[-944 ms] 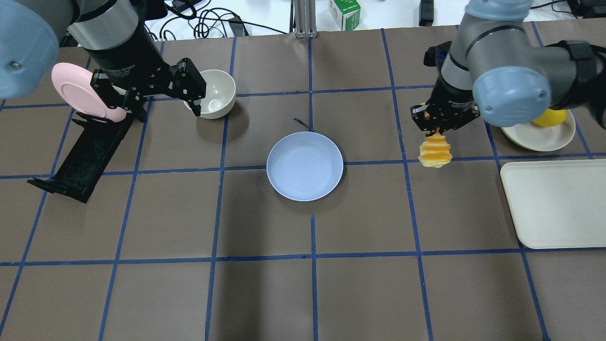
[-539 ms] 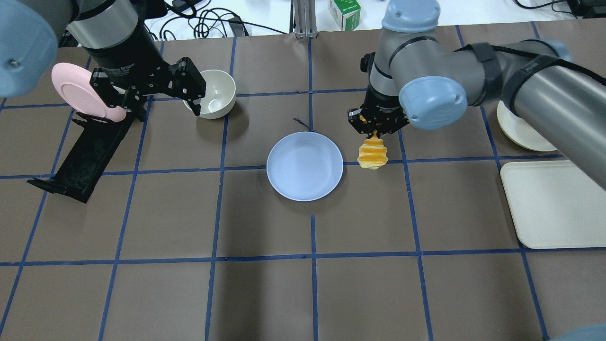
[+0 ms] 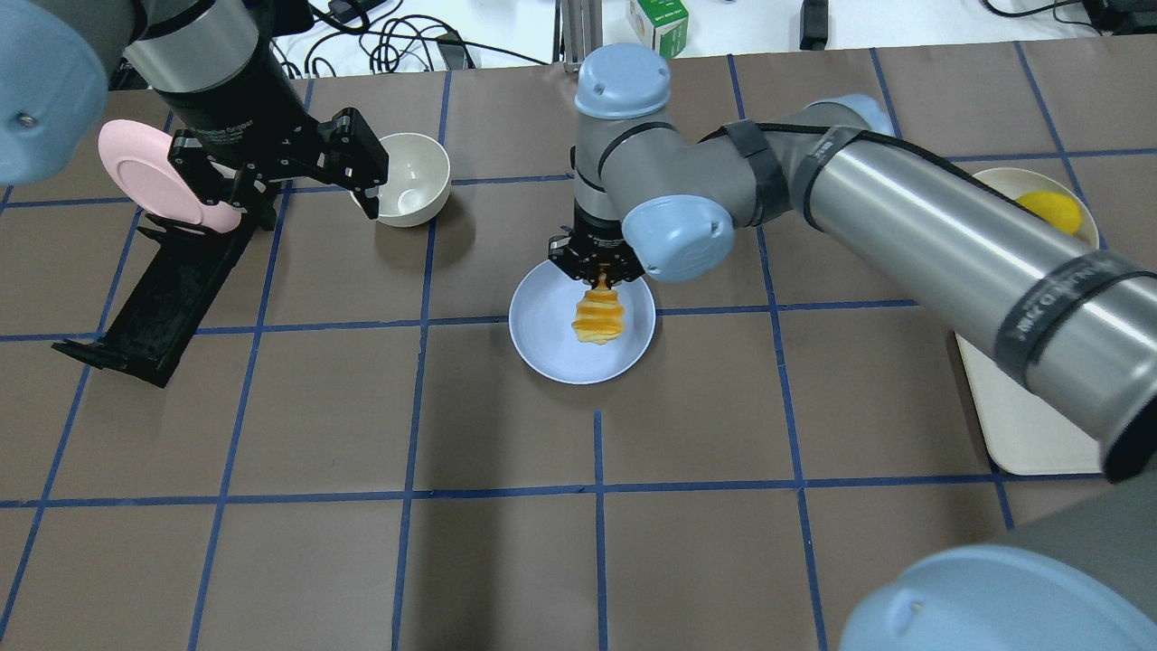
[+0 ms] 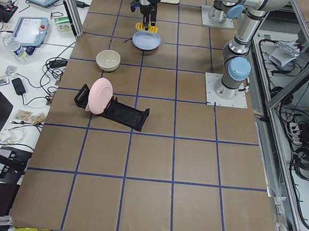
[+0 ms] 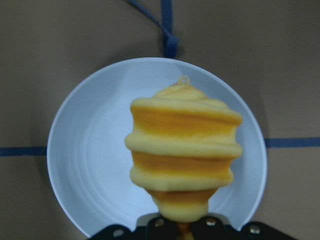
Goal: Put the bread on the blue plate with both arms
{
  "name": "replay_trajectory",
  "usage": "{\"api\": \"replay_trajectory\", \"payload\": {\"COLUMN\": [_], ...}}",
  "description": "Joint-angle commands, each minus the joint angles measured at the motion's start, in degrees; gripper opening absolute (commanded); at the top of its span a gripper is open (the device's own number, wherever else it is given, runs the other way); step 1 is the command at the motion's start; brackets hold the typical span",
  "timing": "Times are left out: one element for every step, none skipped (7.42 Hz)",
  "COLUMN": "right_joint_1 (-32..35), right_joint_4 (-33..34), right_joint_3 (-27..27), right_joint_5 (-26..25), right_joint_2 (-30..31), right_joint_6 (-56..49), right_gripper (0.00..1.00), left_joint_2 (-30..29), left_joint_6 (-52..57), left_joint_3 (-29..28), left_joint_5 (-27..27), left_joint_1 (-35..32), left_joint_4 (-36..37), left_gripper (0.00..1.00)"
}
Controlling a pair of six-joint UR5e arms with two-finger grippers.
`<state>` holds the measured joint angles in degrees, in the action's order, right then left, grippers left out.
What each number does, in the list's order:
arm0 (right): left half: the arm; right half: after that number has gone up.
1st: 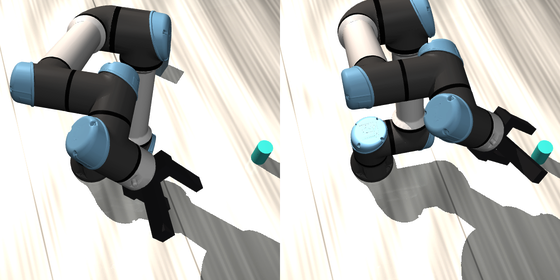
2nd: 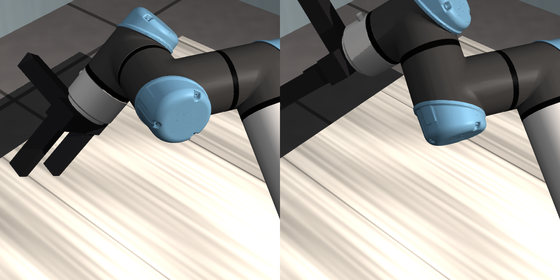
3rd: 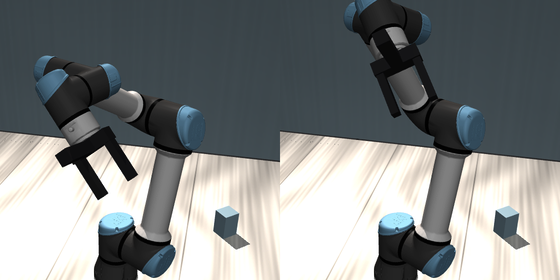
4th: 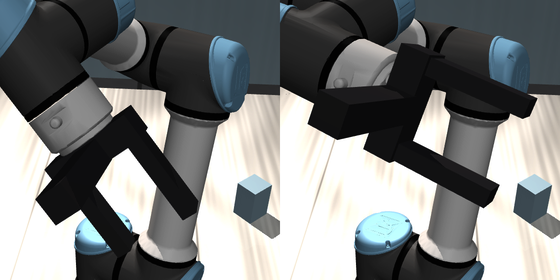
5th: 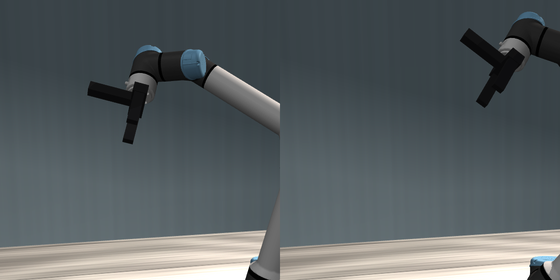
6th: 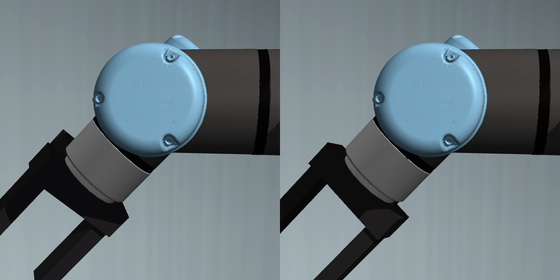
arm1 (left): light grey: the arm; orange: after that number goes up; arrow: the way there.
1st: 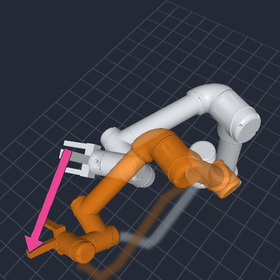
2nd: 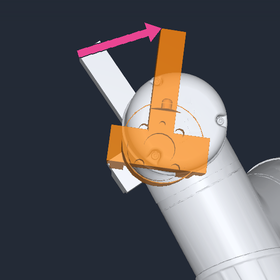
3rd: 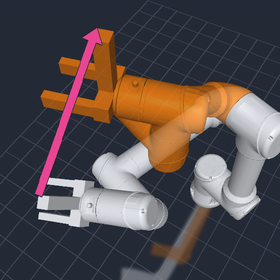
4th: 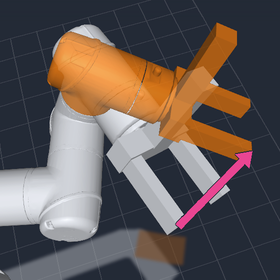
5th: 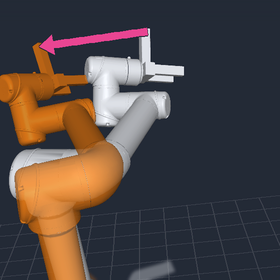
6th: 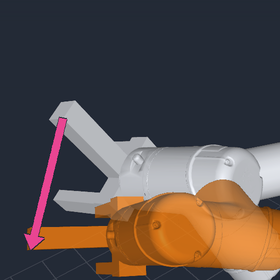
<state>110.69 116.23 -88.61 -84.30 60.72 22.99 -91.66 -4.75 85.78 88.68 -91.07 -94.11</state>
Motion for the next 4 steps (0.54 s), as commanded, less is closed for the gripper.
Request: {"api": "replay_trajectory", "payload": {"right_joint_1": [1.2, 1.1, 1.1, 1.1], "right_joint_4": [2.4, 2.2, 2.4, 2.3], "right_joint_3": [1.9, 1.9, 1.8, 1.6], "right_joint_5": [-0.2, -0.6, -0.7, -1.0], "right_joint_2": [-5.5, -5.4, -5.5, -5.4], "right_joint_6": [1.5, 1.5, 1.5, 1.4], "right_gripper": [0.0, 0.0, 0.0, 0.12], "left_joint_2": [0.1, 0.0, 0.1, 0.0], "left_joint_6": [0.0, 0.0, 0.0, 0.0], "left_joint_3": [0.0, 0.1, 0.1, 0.0], "left_joint_5": [0.0, 0.0, 0.1, 0.0], "left_joint_1": [0.2, 0.3, 0.3, 0.4], "left_joint_4": [1.1, 1.2, 1.2, 1.6], "left_gripper": [1.0, 1.0, 1.0, 1.0]}}
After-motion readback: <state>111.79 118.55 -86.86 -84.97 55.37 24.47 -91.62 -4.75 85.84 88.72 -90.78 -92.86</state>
